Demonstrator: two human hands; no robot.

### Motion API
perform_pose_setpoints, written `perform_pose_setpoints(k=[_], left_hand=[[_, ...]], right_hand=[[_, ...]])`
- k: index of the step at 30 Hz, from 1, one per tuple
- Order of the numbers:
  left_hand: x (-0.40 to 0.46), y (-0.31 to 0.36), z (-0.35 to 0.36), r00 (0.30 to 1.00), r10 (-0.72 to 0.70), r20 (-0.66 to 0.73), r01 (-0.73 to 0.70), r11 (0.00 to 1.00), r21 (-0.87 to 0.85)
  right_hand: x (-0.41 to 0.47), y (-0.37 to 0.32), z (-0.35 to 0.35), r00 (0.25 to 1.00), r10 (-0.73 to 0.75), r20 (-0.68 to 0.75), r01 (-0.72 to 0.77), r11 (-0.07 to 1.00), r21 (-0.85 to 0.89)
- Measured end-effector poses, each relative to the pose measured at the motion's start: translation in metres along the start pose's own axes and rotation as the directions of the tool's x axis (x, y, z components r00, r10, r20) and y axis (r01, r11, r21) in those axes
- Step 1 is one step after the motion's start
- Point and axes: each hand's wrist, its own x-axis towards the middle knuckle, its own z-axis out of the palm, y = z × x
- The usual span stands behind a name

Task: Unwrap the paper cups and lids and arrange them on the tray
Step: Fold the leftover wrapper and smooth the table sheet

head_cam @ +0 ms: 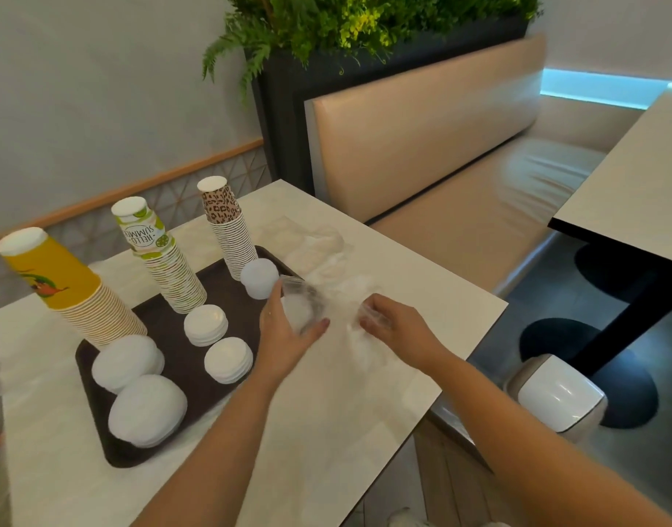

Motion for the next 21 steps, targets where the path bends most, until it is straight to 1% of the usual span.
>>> perform_pose_setpoints(k=[2,3,4,6,8,9,10,12,14,15,17,19,20,21], left_hand=[[0.011,0.006,-0.017,0.985,-0.063,0.162,0.091,0.981,-0.17],[0.015,0.007,-0.023,0.978,-0.07,0.195,0.117,0.963,-0.243],[0.019,0.006,-0.028,0.982,-0.062,0.178,0.112,0.95,-0.29],[0.025,0.003,-0.037,0.993,-0.04,0.115,0.078,0.933,-0.351],[0.03,0.004,-0.046,0.994,-0.03,0.101,0.068,0.914,-0.4],[0.032,0.004,-0.05,0.995,-0.023,0.102,0.065,0.899,-0.432],[0.033,0.005,-0.055,0.994,-0.018,0.105,0.065,0.883,-0.465],[0.036,0.004,-0.067,0.989,-0.044,0.143,0.116,0.825,-0.553],[0.038,0.002,-0.079,0.966,-0.043,0.256,0.202,0.746,-0.634],[0.04,0.001,-0.084,0.947,-0.048,0.318,0.251,0.73,-0.636],[0.039,0.005,-0.09,0.92,-0.043,0.389,0.289,0.747,-0.599],[0.037,0.014,-0.092,0.895,-0.019,0.446,0.301,0.763,-0.572],[0.035,0.023,-0.093,0.887,0.015,0.462,0.286,0.767,-0.574],[0.031,0.032,-0.093,0.884,0.037,0.467,0.284,0.751,-0.596]], right_hand=[[0.001,-0.011,-0.001,0.999,-0.037,-0.008,0.037,0.999,0.03],[0.003,-0.014,-0.001,0.999,-0.043,-0.007,0.044,0.998,0.055],[0.004,-0.016,-0.002,0.999,-0.042,0.01,0.042,0.997,0.065],[0.006,-0.016,-0.005,0.995,-0.016,0.102,0.014,1.0,0.018],[0.006,-0.013,-0.008,0.981,0.024,0.195,-0.017,0.999,-0.039],[0.006,-0.011,-0.009,0.978,0.028,0.207,-0.021,0.999,-0.034],[0.006,-0.009,-0.01,0.98,0.027,0.198,-0.024,1.0,-0.019],[0.007,-0.007,-0.011,0.988,0.025,0.154,-0.026,1.0,-0.001],[0.009,-0.009,-0.015,0.994,0.024,0.111,-0.032,0.997,0.066],[0.012,-0.012,-0.018,0.995,0.024,0.096,-0.034,0.994,0.106],[0.018,-0.022,-0.024,0.995,0.004,0.096,-0.02,0.987,0.162],[0.026,-0.033,-0.03,0.993,-0.031,0.113,0.01,0.982,0.187],[0.031,-0.039,-0.033,0.991,-0.056,0.123,0.031,0.981,0.192],[0.035,-0.044,-0.036,0.988,-0.077,0.133,0.049,0.979,0.199]])
